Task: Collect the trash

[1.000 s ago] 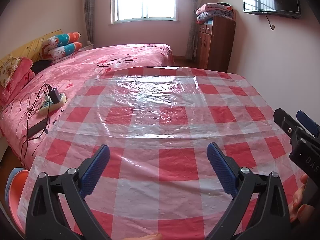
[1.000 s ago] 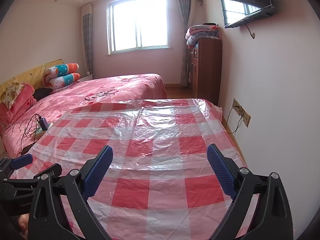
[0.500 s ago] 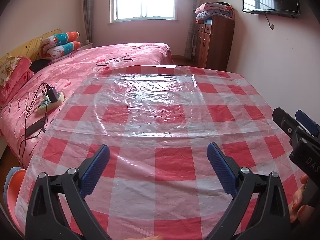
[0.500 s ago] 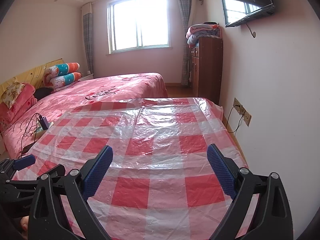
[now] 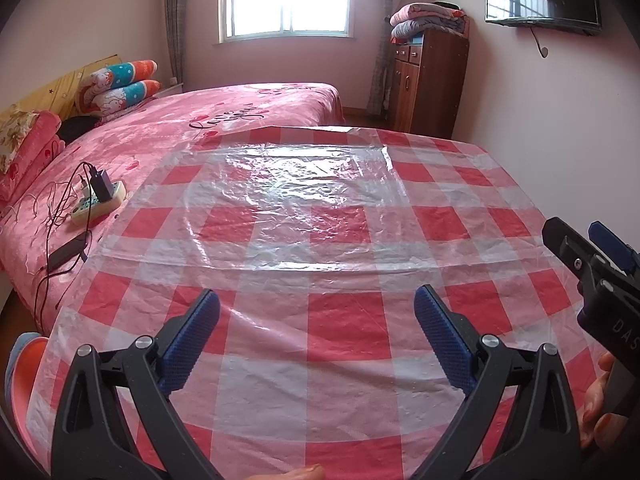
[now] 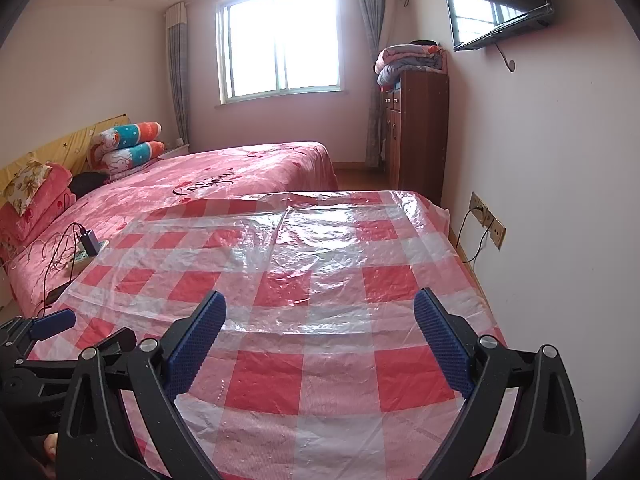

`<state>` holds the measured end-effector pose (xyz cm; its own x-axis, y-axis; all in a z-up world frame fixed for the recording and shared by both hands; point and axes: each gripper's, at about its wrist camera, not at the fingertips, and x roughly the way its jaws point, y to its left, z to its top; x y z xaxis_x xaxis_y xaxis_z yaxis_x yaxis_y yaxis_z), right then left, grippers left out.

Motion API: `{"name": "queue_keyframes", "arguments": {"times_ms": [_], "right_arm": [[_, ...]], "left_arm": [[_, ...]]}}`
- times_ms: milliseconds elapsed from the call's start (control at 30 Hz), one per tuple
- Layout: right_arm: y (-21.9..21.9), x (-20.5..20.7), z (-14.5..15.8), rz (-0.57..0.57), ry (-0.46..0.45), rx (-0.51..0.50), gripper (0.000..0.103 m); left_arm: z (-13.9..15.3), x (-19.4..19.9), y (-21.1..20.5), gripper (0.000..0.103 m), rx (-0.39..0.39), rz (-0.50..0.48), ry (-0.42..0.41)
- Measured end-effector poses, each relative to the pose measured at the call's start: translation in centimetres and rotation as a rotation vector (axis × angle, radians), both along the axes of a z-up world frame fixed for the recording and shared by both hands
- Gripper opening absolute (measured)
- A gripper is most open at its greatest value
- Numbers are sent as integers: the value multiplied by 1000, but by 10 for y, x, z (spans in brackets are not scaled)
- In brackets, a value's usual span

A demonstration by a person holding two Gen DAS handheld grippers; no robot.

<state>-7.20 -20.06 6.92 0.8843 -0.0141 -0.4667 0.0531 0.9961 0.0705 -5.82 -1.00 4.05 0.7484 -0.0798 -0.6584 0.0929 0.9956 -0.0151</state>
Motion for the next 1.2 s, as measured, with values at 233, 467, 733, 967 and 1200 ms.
{"name": "queue_keyframes", "arguments": {"times_ms": [233, 467, 733, 967, 1200], "right_arm": [[0, 0, 0, 0, 1, 0, 94], [0, 0, -3, 2, 3, 2, 94], [-1, 2, -5, 6, 8, 10, 94], [-1, 4, -6, 13, 19, 21, 94], [-6, 16, -15, 15, 87, 56, 94]], "left_arm": [[-1, 0, 0, 98, 1, 0, 1], [-1, 1, 0, 98, 0, 11, -2], [-1, 1, 0, 98, 9, 13, -8], [0, 4, 3, 98, -9, 21, -7], [-13, 21, 0, 98, 7, 37, 67]]}}
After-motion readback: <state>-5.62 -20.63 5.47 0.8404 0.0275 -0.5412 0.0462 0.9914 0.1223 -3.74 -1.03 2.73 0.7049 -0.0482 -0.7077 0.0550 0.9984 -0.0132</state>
